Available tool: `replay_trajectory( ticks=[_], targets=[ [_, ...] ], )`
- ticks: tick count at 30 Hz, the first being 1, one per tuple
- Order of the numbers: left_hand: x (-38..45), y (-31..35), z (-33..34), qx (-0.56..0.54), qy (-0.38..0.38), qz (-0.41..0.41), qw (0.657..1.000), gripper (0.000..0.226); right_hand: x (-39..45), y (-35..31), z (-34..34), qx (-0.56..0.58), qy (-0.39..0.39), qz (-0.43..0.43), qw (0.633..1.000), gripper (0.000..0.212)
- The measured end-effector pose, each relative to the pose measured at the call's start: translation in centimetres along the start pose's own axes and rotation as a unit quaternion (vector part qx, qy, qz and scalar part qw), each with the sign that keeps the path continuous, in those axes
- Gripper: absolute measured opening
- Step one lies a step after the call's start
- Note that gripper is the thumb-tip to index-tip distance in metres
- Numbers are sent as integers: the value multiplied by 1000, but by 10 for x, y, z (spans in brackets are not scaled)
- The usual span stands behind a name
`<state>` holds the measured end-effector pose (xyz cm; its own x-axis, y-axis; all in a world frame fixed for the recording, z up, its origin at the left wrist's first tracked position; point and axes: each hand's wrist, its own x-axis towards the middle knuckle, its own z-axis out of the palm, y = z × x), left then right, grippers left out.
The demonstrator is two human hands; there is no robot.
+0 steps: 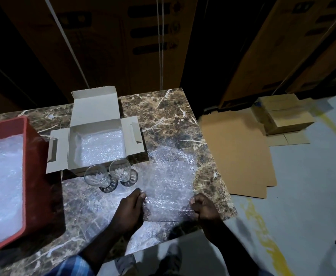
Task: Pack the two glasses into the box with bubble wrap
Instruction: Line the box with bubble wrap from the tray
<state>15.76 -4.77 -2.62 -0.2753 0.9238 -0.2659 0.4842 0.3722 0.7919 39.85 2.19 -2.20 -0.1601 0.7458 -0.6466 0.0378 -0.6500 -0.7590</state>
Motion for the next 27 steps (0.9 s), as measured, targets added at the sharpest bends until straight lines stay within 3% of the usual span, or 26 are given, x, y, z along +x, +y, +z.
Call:
replay_trajectory(
  ticks=[3, 7, 12, 15, 27],
  targets=[
    [2, 7, 0, -9, -18, 5, 1000, 32, 0, 8, -3, -6, 16, 13, 1000, 24],
    [6, 9, 0, 5, -61, 35, 998, 15, 8, 0, 3, -144, 10, -57, 988, 37],
    [17, 9, -2, 7, -88, 69, 994, 60, 20, 2, 9, -167, 50, -148, 974, 6],
    [20, 11, -4, 16, -87, 104, 991, 68, 21, 9, 9, -123, 73, -171, 975, 24],
    [32, 10, 5, 22, -58, 108, 992, 76, 43, -3, 11, -157, 75, -187, 967, 30]
  ],
)
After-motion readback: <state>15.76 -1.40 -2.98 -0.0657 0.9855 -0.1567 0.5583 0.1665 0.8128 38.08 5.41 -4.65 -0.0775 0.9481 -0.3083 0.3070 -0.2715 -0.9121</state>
